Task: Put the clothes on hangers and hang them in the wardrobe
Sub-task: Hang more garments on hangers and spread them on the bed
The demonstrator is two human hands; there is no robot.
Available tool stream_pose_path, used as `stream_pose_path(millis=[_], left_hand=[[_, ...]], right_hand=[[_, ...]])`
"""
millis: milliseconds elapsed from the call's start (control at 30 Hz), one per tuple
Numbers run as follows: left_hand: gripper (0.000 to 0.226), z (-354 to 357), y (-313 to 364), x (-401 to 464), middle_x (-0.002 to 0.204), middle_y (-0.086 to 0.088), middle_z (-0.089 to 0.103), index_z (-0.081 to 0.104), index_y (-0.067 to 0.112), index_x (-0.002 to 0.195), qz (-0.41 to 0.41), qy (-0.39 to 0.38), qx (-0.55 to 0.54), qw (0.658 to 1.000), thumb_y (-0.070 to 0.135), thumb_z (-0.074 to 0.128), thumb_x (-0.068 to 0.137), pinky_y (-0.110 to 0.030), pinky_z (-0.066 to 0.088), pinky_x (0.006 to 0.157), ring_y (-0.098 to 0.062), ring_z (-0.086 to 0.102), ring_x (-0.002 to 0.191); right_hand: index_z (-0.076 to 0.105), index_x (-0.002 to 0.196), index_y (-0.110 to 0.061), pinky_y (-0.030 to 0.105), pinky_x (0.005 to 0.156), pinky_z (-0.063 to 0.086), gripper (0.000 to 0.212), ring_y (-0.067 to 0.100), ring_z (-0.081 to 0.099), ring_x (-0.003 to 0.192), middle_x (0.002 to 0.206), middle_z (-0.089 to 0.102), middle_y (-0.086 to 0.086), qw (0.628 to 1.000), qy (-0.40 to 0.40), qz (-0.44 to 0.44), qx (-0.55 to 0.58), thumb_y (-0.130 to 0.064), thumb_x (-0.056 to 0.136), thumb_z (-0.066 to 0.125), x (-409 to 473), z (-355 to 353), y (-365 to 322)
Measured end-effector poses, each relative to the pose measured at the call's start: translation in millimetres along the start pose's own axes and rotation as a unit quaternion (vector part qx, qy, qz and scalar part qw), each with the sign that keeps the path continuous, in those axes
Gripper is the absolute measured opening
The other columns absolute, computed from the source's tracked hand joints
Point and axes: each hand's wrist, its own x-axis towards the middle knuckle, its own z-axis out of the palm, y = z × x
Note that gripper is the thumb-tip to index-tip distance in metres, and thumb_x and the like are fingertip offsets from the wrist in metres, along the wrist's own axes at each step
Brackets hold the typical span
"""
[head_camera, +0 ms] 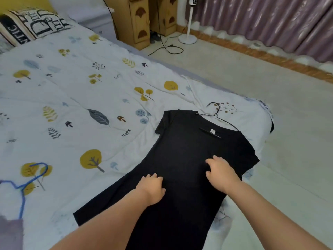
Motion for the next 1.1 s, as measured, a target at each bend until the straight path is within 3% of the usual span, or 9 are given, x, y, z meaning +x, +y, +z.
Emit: stream_pose_path(millis=[67, 133, 200, 367, 700, 967, 1100], left_hand=[[0.041, -19.9, -6.3, -36.1, 0.134, -0.009, 0.050, 0.048, 0.009, 0.130, 0.013, 0.014, -0.061, 0.998, 0.032, 0.037, 0.098, -0.032, 0.037, 0.101, -0.024, 0.046, 0.123], [0.038, -37.3, -21.1, -80.3, 0.125, -0.008, 0.056, 0.052, 0.009, 0.125, 0.028, 0.042, -0.071, 0.996, 0.031, 0.037, 0.098, -0.032, 0.041, 0.096, -0.023, 0.051, 0.115], [0.036, -47.3, -44.1, -128.5, 0.125, -0.007, 0.056, 0.051, 0.012, 0.125, 0.025, 0.068, -0.070, 0.995, 0.031, 0.038, 0.097, -0.032, 0.040, 0.097, -0.023, 0.051, 0.115], [0.038, -38.9, -131.9, -259.3, 0.128, -0.009, 0.054, 0.050, 0.011, 0.126, -0.015, 0.090, -0.064, 0.994, 0.031, 0.036, 0.098, -0.029, 0.038, 0.095, -0.025, 0.049, 0.117], [0.043, 64.7, -318.3, -534.5, 0.143, -0.007, 0.043, 0.043, 0.012, 0.136, -0.067, 0.070, -0.087, 0.991, 0.032, 0.039, 0.098, -0.027, 0.033, 0.102, -0.022, 0.041, 0.129], [0.047, 118.1, -419.6, -679.5, 0.143, -0.008, 0.042, 0.037, 0.012, 0.139, -0.148, 0.082, -0.143, 0.975, 0.033, 0.040, 0.098, -0.024, 0.033, 0.102, -0.021, 0.042, 0.130], [0.040, 138.1, -439.6, -729.3, 0.136, -0.009, 0.051, 0.048, 0.009, 0.130, -0.183, 0.096, -0.165, 0.964, 0.029, 0.042, 0.096, -0.023, 0.037, 0.096, -0.022, 0.048, 0.123]], right_hand=[[0.040, 0.138, -0.018, 0.035, 0.105, 0.038, 0.043, 0.025, 0.039, 0.129, 0.140, 0.042, 0.006, 0.998, -0.063, -0.021, 0.001, -0.023, 0.095, 0.041, -35.8, 0.8, -27.5], [0.044, 0.135, -0.019, 0.029, 0.095, 0.043, 0.039, 0.022, 0.049, 0.119, 0.134, 0.048, 0.004, 0.991, -0.126, -0.034, 0.003, -0.025, 0.096, 0.042, -75.2, -1.3, -64.1], [0.046, 0.132, -0.018, 0.027, 0.091, 0.044, 0.036, 0.020, 0.053, 0.113, 0.131, 0.051, 0.003, 0.987, -0.152, -0.057, 0.009, -0.026, 0.097, 0.042, -114.5, -3.5, -103.9], [0.039, 0.139, -0.019, 0.026, 0.090, 0.042, 0.041, 0.021, 0.050, 0.118, 0.138, 0.044, 0.003, 0.985, -0.132, -0.112, 0.011, -0.026, 0.098, 0.040, -210.9, -2.9, -205.9], [0.036, 0.141, -0.015, 0.028, 0.100, 0.037, 0.044, 0.024, 0.042, 0.129, 0.145, 0.039, 0.007, 0.975, -0.115, -0.182, -0.063, -0.028, 0.099, 0.038, -435.9, 58.8, -394.4], [0.043, 0.135, -0.009, 0.029, 0.100, 0.037, 0.041, 0.028, 0.045, 0.126, 0.140, 0.045, 0.013, 0.957, -0.164, -0.225, -0.080, -0.021, 0.097, 0.040, -568.4, 101.7, -487.6], [0.043, 0.136, -0.009, 0.029, 0.099, 0.037, 0.041, 0.028, 0.044, 0.127, 0.140, 0.045, 0.013, 0.951, -0.160, -0.247, -0.093, -0.019, 0.097, 0.040, -606.5, 108.3, -506.0]])
